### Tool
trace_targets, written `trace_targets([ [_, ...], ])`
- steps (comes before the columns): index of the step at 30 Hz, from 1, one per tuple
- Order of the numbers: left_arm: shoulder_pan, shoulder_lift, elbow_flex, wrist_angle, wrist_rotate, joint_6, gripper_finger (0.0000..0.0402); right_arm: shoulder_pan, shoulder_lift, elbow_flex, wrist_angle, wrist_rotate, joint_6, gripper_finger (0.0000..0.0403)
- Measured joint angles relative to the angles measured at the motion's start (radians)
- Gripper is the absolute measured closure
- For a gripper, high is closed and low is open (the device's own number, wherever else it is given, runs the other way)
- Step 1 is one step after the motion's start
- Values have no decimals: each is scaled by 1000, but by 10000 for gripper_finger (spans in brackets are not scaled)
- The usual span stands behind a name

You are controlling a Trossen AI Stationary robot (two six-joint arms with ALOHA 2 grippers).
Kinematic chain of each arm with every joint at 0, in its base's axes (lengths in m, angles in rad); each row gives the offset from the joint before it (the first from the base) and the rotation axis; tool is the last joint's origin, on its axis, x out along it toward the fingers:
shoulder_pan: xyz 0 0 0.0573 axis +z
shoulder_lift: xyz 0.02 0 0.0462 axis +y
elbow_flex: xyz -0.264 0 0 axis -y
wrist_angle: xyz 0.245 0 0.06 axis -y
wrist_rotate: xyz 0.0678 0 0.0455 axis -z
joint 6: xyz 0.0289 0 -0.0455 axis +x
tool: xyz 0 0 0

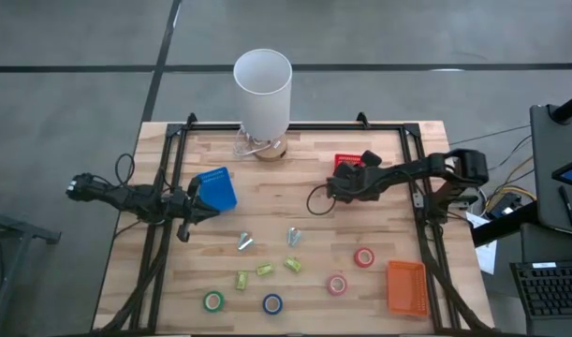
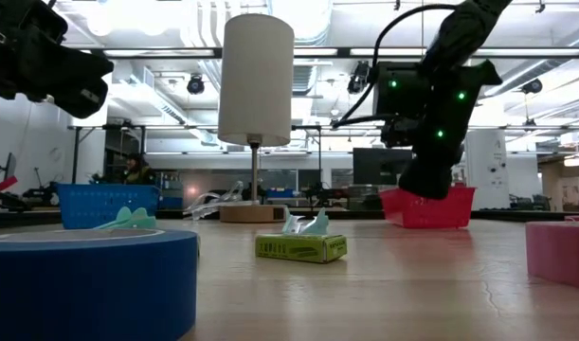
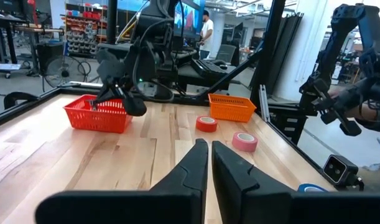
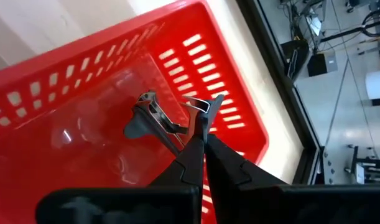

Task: Pick and place Stapler, Stapler remover, tape
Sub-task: Put the black staple remover into the red basket, then put the blue staple remover into the red basket

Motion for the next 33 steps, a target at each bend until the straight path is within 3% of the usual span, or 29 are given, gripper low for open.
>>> trace_targets([
  [14, 0, 0, 0, 0, 0, 0, 378, -5, -6, 1, 16, -3, -22, 392],
  [24, 0, 0, 0, 0, 0, 0, 378, -6, -15, 11, 0, -2, -26, 319],
  [33, 0, 1, 0, 0, 0, 0, 378, 46, -101, 196, -82, -4, -29, 292],
])
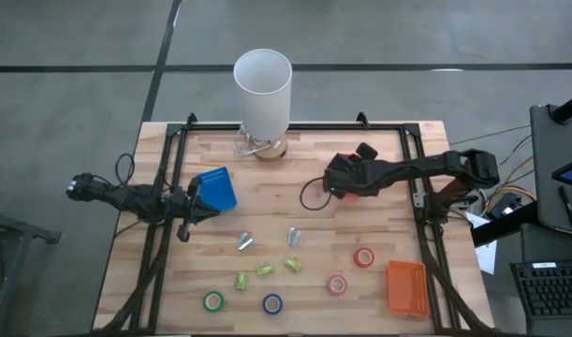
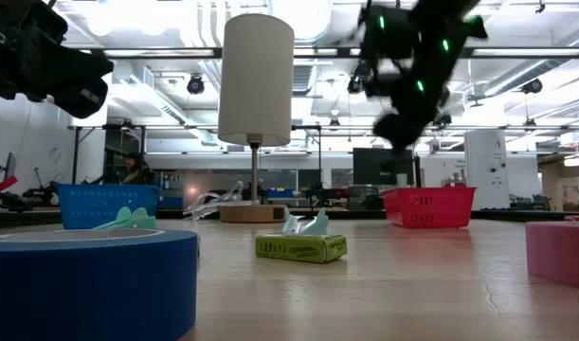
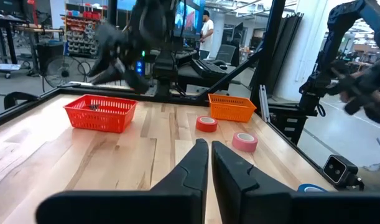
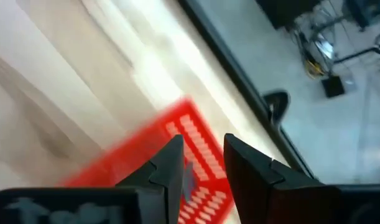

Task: Pick and place Stapler, Stapler remover, tape
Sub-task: Put the blue staple remover into the red basket

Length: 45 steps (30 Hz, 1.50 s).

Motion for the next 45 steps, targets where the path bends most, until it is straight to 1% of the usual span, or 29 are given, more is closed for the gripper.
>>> trace_targets([
  [3, 0, 3, 0, 0, 0, 0, 378, 37, -9, 63, 15, -43, -5, 291],
  [5, 0, 3, 0, 0, 0, 0, 377, 67, -3, 92, 55, -103, -30, 293],
  [7, 0, 4, 0, 0, 0, 0, 376, 101, 6, 106, 107, -193, -93, 297],
  [11, 0, 5, 0, 0, 0, 0, 378, 183, 28, 90, 265, -373, -230, 305],
  [13, 0, 5, 0, 0, 0, 0, 378, 226, 36, 64, 337, -440, -284, 309],
  [15, 0, 5, 0, 0, 0, 0, 378, 268, 41, 33, 405, -483, -322, 313],
  [21, 0, 6, 0, 0, 0, 0, 378, 362, 91, -26, 568, -496, -333, 316],
  [25, 0, 10, 0, 0, 0, 0, 377, 389, 160, -29, 594, -496, -374, 316],
  [29, 0, 14, 0, 0, 0, 0, 376, 390, 239, 6, 593, -495, -405, 317],
  [33, 0, 17, 0, 0, 0, 0, 378, 390, 292, 62, 589, -479, -472, 317],
  [38, 0, 19, 0, 0, 0, 0, 376, 385, 330, 123, 483, -455, -539, 317],
  [45, 0, 24, 0, 0, 0, 0, 378, 363, 369, 130, 464, -441, -577, 316],
])
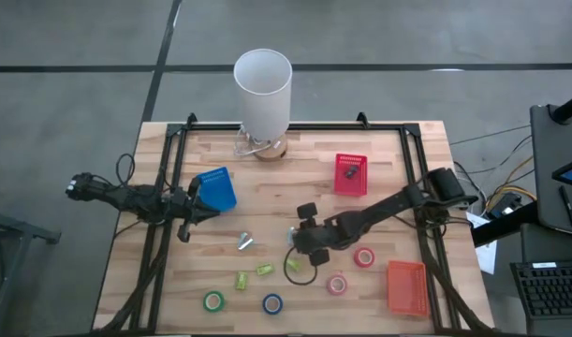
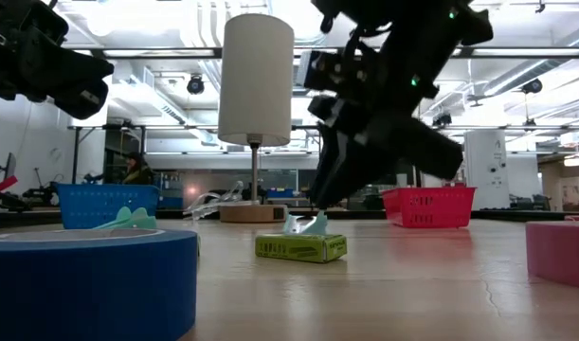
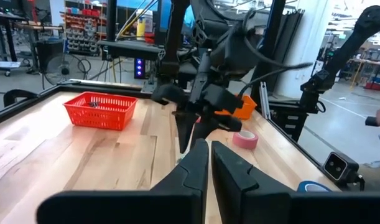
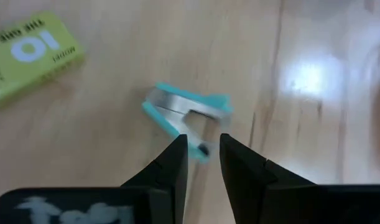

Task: Pick and place Stapler, Stapler remover, tape
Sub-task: Put the blue staple remover into the red basket

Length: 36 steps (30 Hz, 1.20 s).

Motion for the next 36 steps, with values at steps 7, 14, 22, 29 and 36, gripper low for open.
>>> trace_targets([
  [7, 0, 0, 0, 0, 0, 0, 378, -3, 14, 0, -1, -2, -11, 317],
  [14, 0, 0, 0, 0, 0, 0, 376, -5, 17, 0, -5, -3, -23, 330],
  [22, 0, 0, 0, 0, 0, 0, 377, -5, 21, 0, -5, -4, -28, 366],
  [29, 0, 0, 0, 0, 0, 0, 378, -13, 21, 0, -2, -58, 24, 393],
  [36, 0, 0, 0, 0, 0, 0, 376, -34, -10, 15, -6, -79, 152, 394],
])
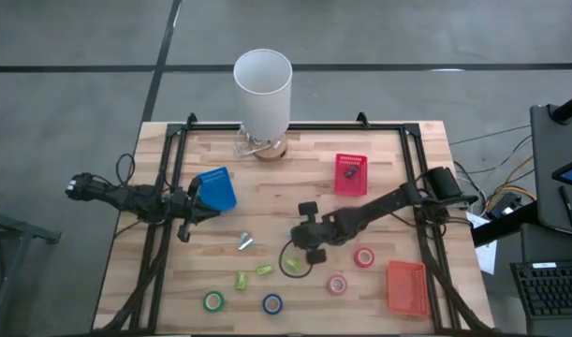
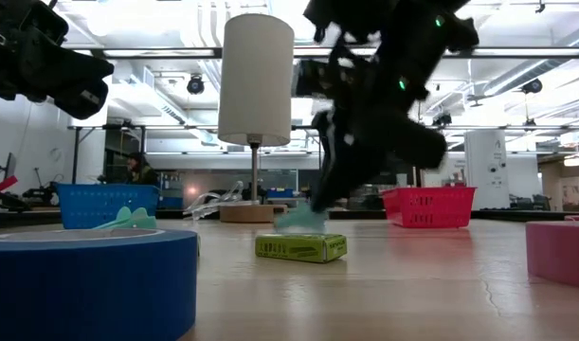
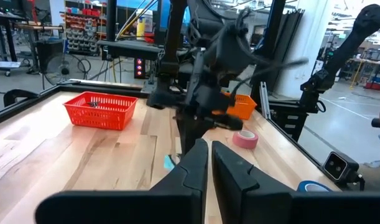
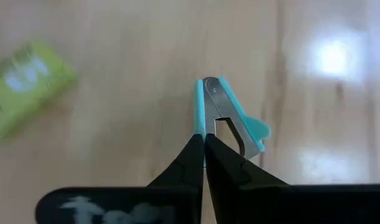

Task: Pick and place Stapler, Stapler remover, tape
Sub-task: Put the blue staple remover into the red basket

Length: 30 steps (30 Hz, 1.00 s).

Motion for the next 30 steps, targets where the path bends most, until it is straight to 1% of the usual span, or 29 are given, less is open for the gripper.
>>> trace_targets([
  [3, 0, 0, 0, 0, 0, 0, 378, -3, -44, 3, 7, -4, 62, 394],
  [8, 0, 0, 0, 0, 0, 0, 376, -8, -124, -41, 13, -10, 215, 395],
  [10, 0, 0, 0, 0, 0, 0, 376, -8, -170, -75, 27, -9, 272, 395],
  [14, 0, 0, 0, 0, 0, 0, 378, -18, -275, -181, 113, -5, 362, 395],
  [17, 0, 0, 0, 0, 0, 0, 377, -37, -388, -269, 178, -3, 418, 395],
  [21, 0, 0, 0, 0, 0, 0, 376, -77, -560, -398, 186, -2, 515, 395],
  [24, 0, 0, 0, 0, 0, 0, 378, -119, -700, -510, 226, -5, 607, 395],
  [30, 0, 0, 0, 0, 0, 0, 376, -246, -954, -704, 242, -83, 764, 395],
])
